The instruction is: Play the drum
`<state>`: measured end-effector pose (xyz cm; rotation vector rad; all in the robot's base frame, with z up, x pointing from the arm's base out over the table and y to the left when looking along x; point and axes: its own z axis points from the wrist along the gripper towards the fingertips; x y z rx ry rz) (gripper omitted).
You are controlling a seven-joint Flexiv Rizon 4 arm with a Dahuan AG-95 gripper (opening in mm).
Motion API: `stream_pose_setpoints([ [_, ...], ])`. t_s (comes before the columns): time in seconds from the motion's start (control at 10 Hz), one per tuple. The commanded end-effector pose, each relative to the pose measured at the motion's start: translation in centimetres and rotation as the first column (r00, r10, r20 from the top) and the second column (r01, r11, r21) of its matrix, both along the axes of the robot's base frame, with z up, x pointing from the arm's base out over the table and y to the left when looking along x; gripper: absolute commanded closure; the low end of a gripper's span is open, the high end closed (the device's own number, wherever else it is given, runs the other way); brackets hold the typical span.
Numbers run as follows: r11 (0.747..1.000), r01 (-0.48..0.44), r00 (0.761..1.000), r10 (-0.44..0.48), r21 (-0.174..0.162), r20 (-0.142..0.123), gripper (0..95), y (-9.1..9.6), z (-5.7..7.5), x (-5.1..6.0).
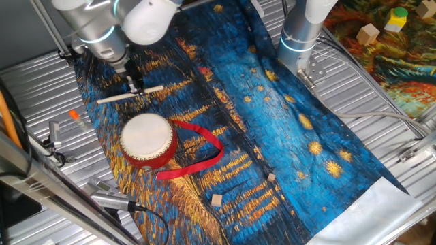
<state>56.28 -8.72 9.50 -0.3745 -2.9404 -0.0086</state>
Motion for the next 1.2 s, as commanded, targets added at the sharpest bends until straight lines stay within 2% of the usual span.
stream_pose_setpoints([
  [0.1, 1.000, 0.000, 1.000, 0.000, 0.001, 0.006, 95.0, 0.7, 0.6, -1.9],
  [0.3, 1.000, 0.001, 1.000, -0.001, 0.002, 0.011, 95.0, 0.9, 0.8, -3.8],
  [0.5, 1.000, 0.000, 1.000, 0.000, 0.004, 0.014, 95.0, 1.4, 1.0, -5.1],
  [0.9, 1.000, 0.001, 1.000, -0.001, 0.003, 0.013, 95.0, 1.3, 1.0, -5.1],
  [1.2, 1.000, -0.004, 1.000, 0.004, -0.001, 0.015, 95.0, 0.1, 0.5, -4.4],
])
